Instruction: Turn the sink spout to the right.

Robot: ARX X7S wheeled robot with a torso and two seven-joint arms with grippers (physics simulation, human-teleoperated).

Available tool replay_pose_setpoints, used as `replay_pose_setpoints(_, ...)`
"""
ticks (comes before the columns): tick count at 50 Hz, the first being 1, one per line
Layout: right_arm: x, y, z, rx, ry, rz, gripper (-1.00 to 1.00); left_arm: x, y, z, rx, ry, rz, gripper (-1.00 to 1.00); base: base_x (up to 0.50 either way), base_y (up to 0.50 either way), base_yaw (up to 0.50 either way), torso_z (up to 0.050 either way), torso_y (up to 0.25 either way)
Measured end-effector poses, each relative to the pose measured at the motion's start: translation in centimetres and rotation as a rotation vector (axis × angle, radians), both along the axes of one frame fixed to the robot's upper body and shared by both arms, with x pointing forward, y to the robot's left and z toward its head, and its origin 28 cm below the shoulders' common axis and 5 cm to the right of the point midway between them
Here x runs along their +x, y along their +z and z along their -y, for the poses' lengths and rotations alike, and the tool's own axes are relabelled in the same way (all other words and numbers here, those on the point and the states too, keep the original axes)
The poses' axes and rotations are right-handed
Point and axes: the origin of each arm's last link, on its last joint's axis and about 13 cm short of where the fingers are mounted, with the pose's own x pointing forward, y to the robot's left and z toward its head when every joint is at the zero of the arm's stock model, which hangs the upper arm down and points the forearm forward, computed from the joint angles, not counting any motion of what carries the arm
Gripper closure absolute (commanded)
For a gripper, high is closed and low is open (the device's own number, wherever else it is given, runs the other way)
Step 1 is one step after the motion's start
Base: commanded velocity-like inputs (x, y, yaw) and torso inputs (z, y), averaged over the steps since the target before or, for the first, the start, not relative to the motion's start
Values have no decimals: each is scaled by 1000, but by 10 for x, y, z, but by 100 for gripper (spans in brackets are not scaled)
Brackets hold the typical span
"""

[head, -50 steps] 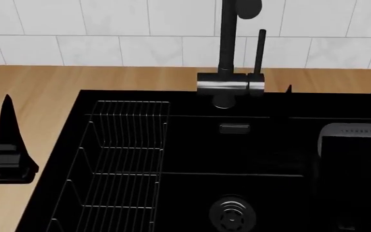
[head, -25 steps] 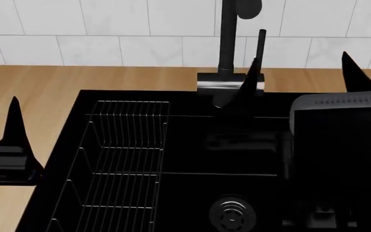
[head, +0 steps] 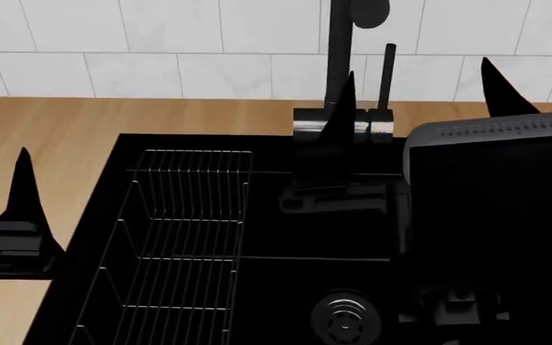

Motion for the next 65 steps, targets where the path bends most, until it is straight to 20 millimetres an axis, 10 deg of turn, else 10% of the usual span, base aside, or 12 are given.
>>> replay_pose_setpoints(65, 71, 19, -23, 22, 43, -45, -100, 0, -1, 1, 32, 50, -2, -100, 0, 0, 0, 0, 0)
